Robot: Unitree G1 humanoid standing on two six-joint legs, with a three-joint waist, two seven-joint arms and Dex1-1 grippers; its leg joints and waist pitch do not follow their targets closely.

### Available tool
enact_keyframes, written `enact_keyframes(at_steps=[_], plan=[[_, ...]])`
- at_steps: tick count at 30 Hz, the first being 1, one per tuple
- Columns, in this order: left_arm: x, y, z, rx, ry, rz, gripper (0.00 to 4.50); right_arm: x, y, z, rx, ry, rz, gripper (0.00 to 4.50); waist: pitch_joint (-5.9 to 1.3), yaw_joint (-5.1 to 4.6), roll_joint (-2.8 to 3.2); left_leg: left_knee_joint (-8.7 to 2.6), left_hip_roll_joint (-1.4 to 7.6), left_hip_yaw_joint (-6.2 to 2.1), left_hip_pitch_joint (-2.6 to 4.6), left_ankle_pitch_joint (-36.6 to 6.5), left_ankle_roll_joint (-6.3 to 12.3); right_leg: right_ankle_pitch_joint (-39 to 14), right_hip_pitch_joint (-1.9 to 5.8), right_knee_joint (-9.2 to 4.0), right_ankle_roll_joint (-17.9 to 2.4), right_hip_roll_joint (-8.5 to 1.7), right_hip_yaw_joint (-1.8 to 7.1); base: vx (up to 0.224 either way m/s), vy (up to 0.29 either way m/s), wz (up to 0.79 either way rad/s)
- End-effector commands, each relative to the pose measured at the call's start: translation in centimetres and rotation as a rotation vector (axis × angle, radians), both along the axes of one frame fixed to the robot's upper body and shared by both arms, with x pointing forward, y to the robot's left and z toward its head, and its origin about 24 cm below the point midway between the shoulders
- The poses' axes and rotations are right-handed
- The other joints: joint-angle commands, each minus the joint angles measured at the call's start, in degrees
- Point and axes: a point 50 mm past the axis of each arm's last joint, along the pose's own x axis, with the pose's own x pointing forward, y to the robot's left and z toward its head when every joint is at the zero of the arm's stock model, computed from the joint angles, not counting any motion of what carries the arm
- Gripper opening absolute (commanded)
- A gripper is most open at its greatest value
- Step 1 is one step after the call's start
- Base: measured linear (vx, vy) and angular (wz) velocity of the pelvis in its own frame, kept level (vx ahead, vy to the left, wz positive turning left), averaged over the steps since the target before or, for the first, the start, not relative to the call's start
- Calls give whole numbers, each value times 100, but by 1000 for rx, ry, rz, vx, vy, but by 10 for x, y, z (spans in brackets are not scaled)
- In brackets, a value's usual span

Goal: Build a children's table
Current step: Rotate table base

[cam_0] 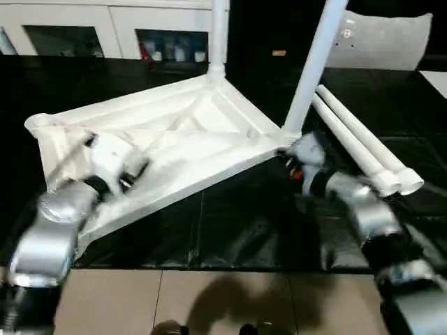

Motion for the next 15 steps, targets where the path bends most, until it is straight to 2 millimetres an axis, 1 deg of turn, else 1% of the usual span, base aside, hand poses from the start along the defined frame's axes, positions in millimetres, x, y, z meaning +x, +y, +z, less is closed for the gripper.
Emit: enact_keyframes(at_steps=[1, 2, 3, 4, 5, 6, 7, 8, 9, 10, 11, 13, 14, 15], plan=[[6, 17, -2, 69, 26, 88, 314, -6, 10, 2, -15, 2, 49, 450, -425, 28, 39, -331, 440, -157, -10, 170, 858, -479, 363, -351, -1002, -741, 439, 0, 0, 0], [11, 24, -2, 113, 39, 107, 314, -10, 13, -1, -24, 17, 61, 450, -450, 41, 61, -318, 447, -176, -5, 285, 915, -219, 347, -303, -1007, -746, 438, 0, 0, 0], [11, 24, -2, 113, 39, 107, 314, -10, 13, -1, -24, 17, 61, 450, -442, 36, 50, -317, 449, -171, 0, 272, 953, -189, 324, -318, -1014, -742, 434, 0, 0, 0], [13, 27, -3, 133, 49, 113, 314, -11, 15, -2, -31, 23, 67, 450, -445, 38, 49, -320, 457, -174, -5, 253, 944, -182, 336, -317, -1049, -764, 437, 0, 0, 0], [15, 30, -4, 150, 57, 118, 314, -12, 17, -3, -37, 28, 72, 450, -440, 54, 68, -317, 451, -173, -6, 250, 937, -199, 331, -331, -1047, -762, 439, 0, 0, 0], [25, 37, -9, 240, 112, 85, 314, -14, 25, -8, -57, 40, 69, 450, -430, 66, 105, -321, 451, -178, 1, 203, 911, -235, 312, -342, -1057, -756, 437, 0, 0, 0], [25, 38, -9, 245, 116, 82, 314, -14, 26, -8, -58, 41, 68, 450, -420, 75, 107, -318, 423, -161, 36, 141, 921, -375, 261, -382, -987, -717, 435, 0, 0, 0], [31, 41, -13, 303, 154, 63, 314, -13, 30, -11, -65, 50, 45, 450, -438, 75, 107, -337, 436, -180, 30, 103, 838, -369, 307, -348, -984, -759, 445, 0, 0, 0], [31, 41, -13, 303, 154, 63, 314, -13, 30, -11, -65, 50, 45, 450, -429, 80, 108, -345, 447, -181, 35, 66, 806, -413, 294, -373, -969, -768, 447, 0, 0, 0], [31, 41, -13, 303, 154, 63, 314, -13, 30, -11, -65, 50, 45, 450, -441, 85, 107, -357, 496, -194, 37, -8, 671, -355, 324, -339, -1041, -809, 455, 0, 0, 0], [33, 44, -15, 341, 170, 64, 314, -12, 32, -13, -71, 56, 25, 450, -433, 97, 118, -362, 505, -192, 41, -20, 603, -297, 314, -333, -1073, -803, 461, 0, 0, 0], [36, 47, -22, 424, 242, 19, 314, -7, 38, -16, -80, 69, -17, 450, -442, 108, 129, -359, 508, -189, 36, 19, 566, -141, 316, -318, -1113, -813, 470, 0, 0, 0], [36, 47, -22, 429, 247, 16, 314, -6, 38, -17, -80, 70, -20, 450, -459, 106, 130, -359, 489, -182, 37, 42, 519, 0, 324, -290, -1161, -821, 479, 0, 0, 0], [36, 47, -22, 432, 249, 13, 314, -6, 39, -17, -81, 70, -21, 450, -456, 118, 135, -361, 502, -185, 33, 36, 492, 48, 335, -284, -1173, -839, 483, 0, 0, 0]])
